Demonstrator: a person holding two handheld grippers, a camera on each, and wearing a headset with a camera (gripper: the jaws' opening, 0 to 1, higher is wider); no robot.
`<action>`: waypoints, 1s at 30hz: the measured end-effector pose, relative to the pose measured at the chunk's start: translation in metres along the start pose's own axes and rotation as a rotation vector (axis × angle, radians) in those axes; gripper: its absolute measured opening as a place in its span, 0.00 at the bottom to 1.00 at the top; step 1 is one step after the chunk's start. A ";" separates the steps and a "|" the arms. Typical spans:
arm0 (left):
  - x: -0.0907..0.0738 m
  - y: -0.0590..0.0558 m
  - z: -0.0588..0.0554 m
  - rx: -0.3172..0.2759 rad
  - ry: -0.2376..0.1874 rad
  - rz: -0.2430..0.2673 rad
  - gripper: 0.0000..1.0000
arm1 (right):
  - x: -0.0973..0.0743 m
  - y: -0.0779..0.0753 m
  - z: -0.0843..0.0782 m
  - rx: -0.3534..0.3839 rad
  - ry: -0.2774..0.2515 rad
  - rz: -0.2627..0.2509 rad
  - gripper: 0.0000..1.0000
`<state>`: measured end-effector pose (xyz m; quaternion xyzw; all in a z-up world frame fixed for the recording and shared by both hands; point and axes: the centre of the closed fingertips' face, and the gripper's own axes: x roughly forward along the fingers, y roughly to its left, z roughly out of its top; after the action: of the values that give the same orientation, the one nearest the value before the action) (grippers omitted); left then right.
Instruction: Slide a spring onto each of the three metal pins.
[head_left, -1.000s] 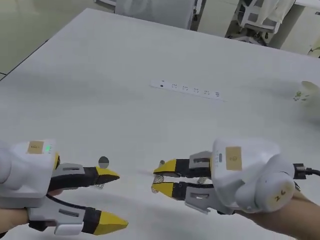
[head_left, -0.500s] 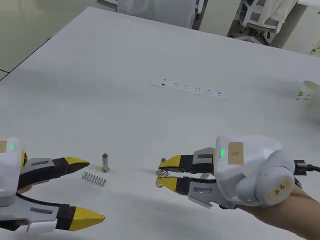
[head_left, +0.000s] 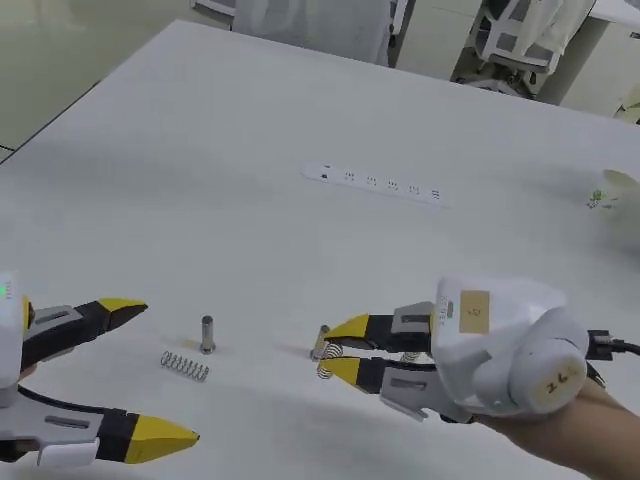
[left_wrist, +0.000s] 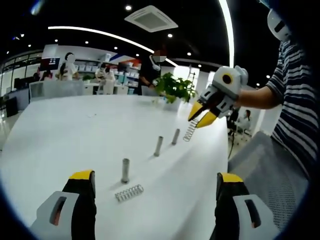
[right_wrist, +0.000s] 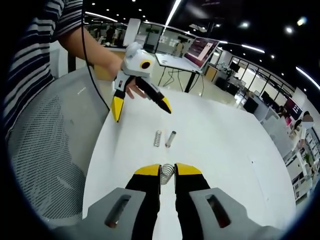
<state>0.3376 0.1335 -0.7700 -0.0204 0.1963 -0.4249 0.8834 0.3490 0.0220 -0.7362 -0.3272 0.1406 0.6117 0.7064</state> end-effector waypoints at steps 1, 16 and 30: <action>0.000 0.001 0.000 0.003 -0.001 0.002 0.98 | 0.000 -0.001 -0.001 0.002 0.004 0.000 0.07; -0.005 0.005 0.001 -0.010 -0.010 0.011 0.98 | 0.006 -0.044 -0.010 0.112 0.001 -0.060 0.07; -0.010 0.007 -0.001 -0.015 -0.012 0.022 0.98 | 0.017 -0.063 -0.020 0.179 0.017 -0.086 0.07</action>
<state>0.3369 0.1454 -0.7689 -0.0276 0.1944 -0.4137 0.8890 0.4167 0.0198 -0.7434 -0.2737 0.1861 0.5630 0.7573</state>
